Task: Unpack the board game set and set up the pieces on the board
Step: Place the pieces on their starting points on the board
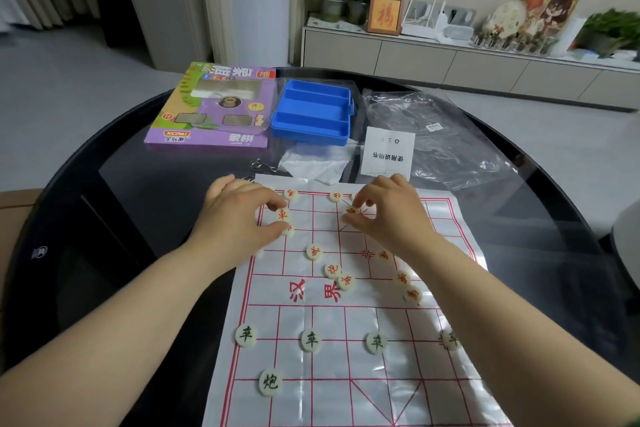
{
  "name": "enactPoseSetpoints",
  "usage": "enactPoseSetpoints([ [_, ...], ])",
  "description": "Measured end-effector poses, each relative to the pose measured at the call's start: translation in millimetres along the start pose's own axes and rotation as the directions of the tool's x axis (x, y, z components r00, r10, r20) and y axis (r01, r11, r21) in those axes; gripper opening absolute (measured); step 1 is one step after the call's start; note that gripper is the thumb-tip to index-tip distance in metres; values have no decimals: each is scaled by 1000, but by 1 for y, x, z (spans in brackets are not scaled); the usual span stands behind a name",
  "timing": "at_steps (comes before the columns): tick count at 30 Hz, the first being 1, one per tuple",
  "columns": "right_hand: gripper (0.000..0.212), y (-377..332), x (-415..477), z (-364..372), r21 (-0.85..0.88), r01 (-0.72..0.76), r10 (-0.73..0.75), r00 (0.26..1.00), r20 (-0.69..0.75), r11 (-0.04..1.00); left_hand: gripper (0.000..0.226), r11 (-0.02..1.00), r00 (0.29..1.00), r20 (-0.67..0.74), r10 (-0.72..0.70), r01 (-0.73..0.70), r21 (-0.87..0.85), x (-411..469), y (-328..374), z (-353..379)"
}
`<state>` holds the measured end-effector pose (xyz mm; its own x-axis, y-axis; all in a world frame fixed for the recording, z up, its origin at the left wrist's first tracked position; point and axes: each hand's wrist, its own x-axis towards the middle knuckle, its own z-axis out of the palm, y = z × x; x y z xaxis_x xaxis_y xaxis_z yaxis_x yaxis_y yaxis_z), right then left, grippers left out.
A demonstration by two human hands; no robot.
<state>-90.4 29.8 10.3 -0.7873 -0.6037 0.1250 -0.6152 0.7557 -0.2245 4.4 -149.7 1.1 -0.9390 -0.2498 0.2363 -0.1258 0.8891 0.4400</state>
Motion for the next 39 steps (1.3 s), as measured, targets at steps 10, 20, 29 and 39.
enactPoseSetpoints([
  [10, 41, -30, 49, 28, -88, 67, -68, 998, -3, 994, 27, 997, 999, -18, 45, -44, 60, 9, -20, 1],
  [20, 44, -28, 51, 27, -68, 5, -6, 1000, -13, 998, 25, 998, 999, -15, 47, -46, 52, 11, -22, -5],
  [29, 20, 10, 8, -13, 160, -113, 132, 985, -112, 981, 23, 962, 944, 183, 273, -273, -27, 25, 50, 16],
  [39, 24, 52, -37, -21, 149, -112, 80, 976, 205, 983, 35, 945, 841, 466, 276, -327, 30, 33, 92, 42],
])
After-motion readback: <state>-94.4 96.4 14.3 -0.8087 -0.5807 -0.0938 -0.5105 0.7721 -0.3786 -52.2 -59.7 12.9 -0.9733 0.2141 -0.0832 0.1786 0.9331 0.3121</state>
